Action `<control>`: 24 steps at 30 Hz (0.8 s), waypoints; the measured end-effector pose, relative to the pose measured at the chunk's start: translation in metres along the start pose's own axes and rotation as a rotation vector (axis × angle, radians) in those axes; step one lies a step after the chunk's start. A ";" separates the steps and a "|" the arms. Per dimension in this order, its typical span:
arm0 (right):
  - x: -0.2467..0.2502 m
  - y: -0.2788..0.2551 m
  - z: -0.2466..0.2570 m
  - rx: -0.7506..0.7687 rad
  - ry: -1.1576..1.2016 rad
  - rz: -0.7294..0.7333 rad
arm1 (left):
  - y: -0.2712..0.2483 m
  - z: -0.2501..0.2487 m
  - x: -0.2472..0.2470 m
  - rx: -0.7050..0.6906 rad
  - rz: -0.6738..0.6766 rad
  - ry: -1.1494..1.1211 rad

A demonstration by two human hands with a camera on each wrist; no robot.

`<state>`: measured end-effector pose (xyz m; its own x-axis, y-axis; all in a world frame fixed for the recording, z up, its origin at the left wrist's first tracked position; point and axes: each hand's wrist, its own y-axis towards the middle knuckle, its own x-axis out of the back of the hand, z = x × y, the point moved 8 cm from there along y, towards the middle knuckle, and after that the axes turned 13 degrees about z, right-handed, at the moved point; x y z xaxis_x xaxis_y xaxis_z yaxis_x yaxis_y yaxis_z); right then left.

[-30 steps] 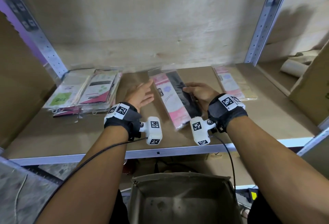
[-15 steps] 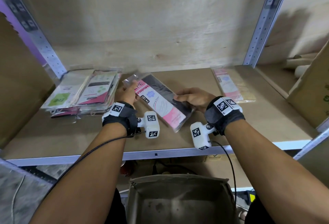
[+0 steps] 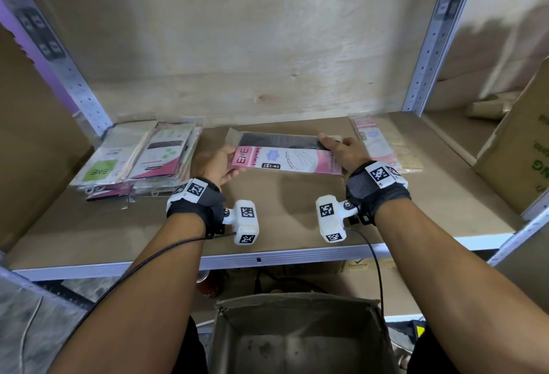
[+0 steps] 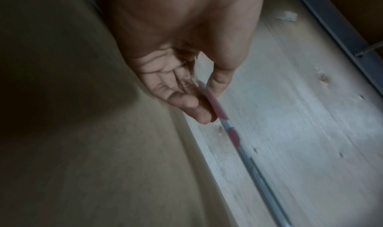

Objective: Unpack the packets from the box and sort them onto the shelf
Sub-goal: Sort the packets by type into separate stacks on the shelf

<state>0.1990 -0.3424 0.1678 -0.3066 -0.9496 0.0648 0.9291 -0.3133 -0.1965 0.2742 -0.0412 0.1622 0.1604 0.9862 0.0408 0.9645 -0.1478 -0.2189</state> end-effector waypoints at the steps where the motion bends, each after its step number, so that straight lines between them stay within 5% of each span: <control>1: 0.004 0.001 0.000 -0.001 -0.051 -0.016 | 0.001 -0.003 -0.001 -0.036 -0.004 0.010; 7: 0.011 0.007 -0.008 -0.050 -0.284 0.000 | -0.006 -0.014 -0.001 -0.184 -0.074 0.163; 15: 0.022 0.010 0.010 0.113 -0.428 -0.061 | -0.003 -0.006 -0.006 -0.079 0.079 0.164; 24: 0.018 0.004 0.021 0.167 -0.452 -0.016 | -0.017 -0.018 -0.010 -0.083 -0.007 0.171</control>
<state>0.2012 -0.3610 0.1889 -0.2346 -0.8381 0.4924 0.9570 -0.2880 -0.0343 0.2597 -0.0498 0.1828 0.1803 0.9613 0.2084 0.9785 -0.1538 -0.1372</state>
